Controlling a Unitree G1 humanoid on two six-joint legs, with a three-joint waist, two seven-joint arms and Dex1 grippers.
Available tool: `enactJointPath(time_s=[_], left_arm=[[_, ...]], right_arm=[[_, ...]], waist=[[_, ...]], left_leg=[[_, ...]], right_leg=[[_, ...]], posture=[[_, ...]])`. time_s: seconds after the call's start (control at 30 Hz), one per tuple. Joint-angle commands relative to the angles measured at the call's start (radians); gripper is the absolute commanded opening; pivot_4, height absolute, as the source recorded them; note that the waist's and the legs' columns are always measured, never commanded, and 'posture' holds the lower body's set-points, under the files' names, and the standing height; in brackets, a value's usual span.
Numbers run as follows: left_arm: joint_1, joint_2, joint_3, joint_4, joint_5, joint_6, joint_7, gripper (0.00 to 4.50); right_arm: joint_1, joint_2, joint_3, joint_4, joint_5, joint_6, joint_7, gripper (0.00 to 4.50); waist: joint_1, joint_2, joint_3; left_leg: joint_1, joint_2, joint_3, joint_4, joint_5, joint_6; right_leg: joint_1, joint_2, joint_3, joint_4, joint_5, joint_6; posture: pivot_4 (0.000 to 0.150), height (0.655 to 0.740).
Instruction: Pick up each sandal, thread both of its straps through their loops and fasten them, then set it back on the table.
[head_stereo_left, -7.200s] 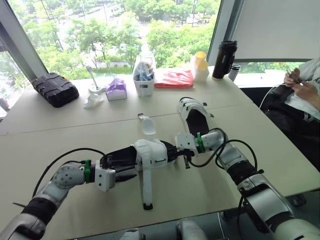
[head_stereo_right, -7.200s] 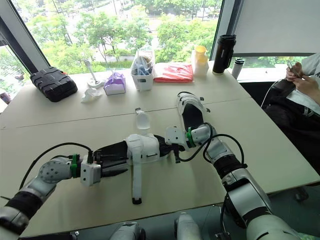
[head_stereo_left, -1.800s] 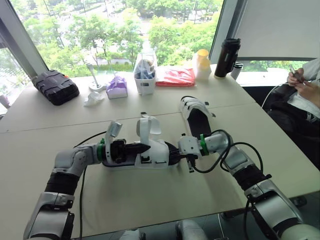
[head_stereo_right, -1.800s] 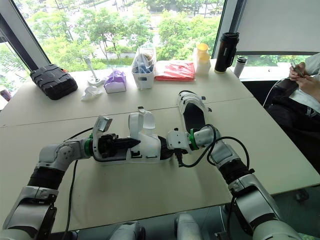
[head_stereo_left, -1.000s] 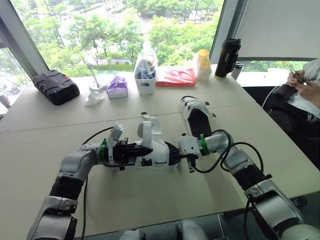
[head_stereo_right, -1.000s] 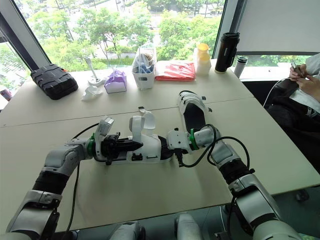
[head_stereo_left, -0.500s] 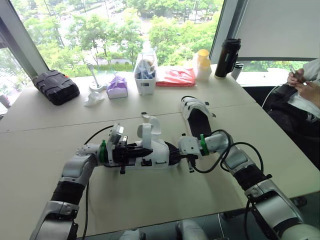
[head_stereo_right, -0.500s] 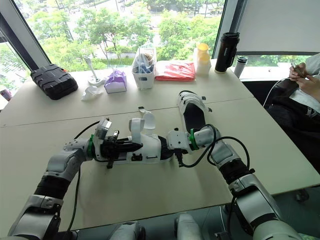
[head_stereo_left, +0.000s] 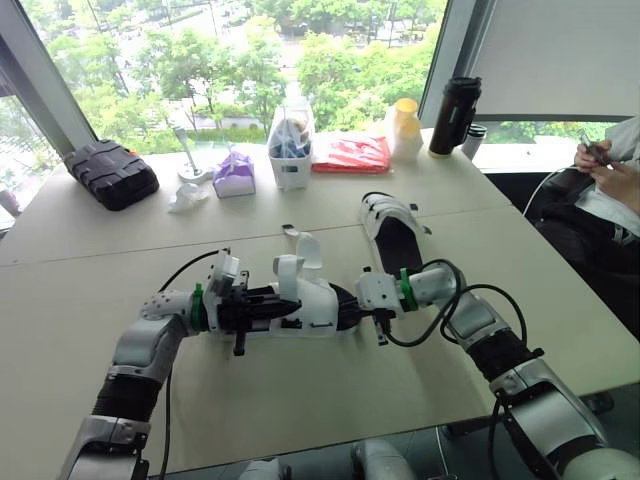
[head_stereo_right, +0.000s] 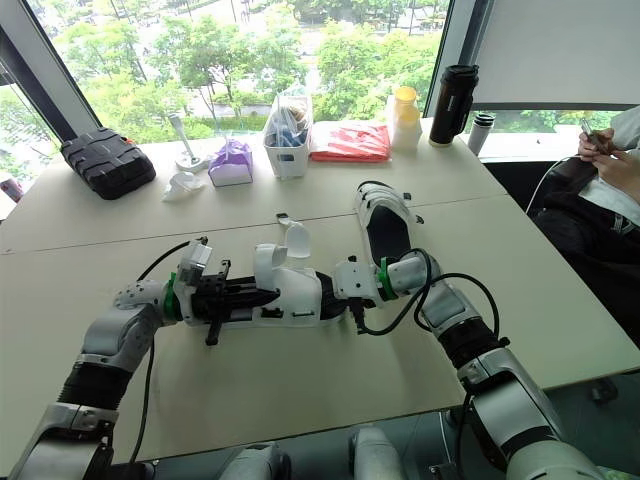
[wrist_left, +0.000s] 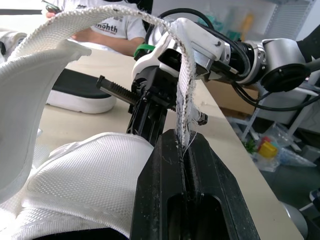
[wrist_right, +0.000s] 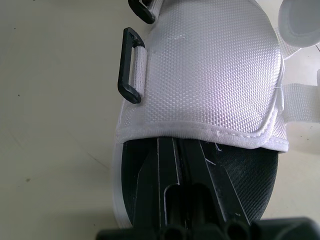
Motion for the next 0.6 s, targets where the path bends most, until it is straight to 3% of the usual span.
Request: enactJointPath(time_s=[0.03, 0.6], left_arm=[[0.009, 0.019, 0.01, -0.028, 0.003, -0.025, -0.011, 0.05], [0.021, 0.0, -0.027, 0.077, 0.122, -0.319, -0.042, 0.05]], right_arm=[[0.011, -0.013, 0.022, 0.02, -0.039, 0.01, 0.003, 0.0], [0.009, -0.013, 0.023, 0.024, -0.04, 0.01, 0.001, 0.0]], waist=[[0.0, 0.0, 0.0], [0.0, 0.0, 0.0]], left_leg=[[0.0, 0.0, 0.0, 0.0, 0.0, 0.0], [0.0, 0.0, 0.0, 0.0, 0.0, 0.0]], right_leg=[[0.0, 0.0, 0.0, 0.0, 0.0, 0.0], [0.0, 0.0, 0.0, 0.0, 0.0, -0.001]], posture=[[0.15, 0.74], [0.15, 0.74]])
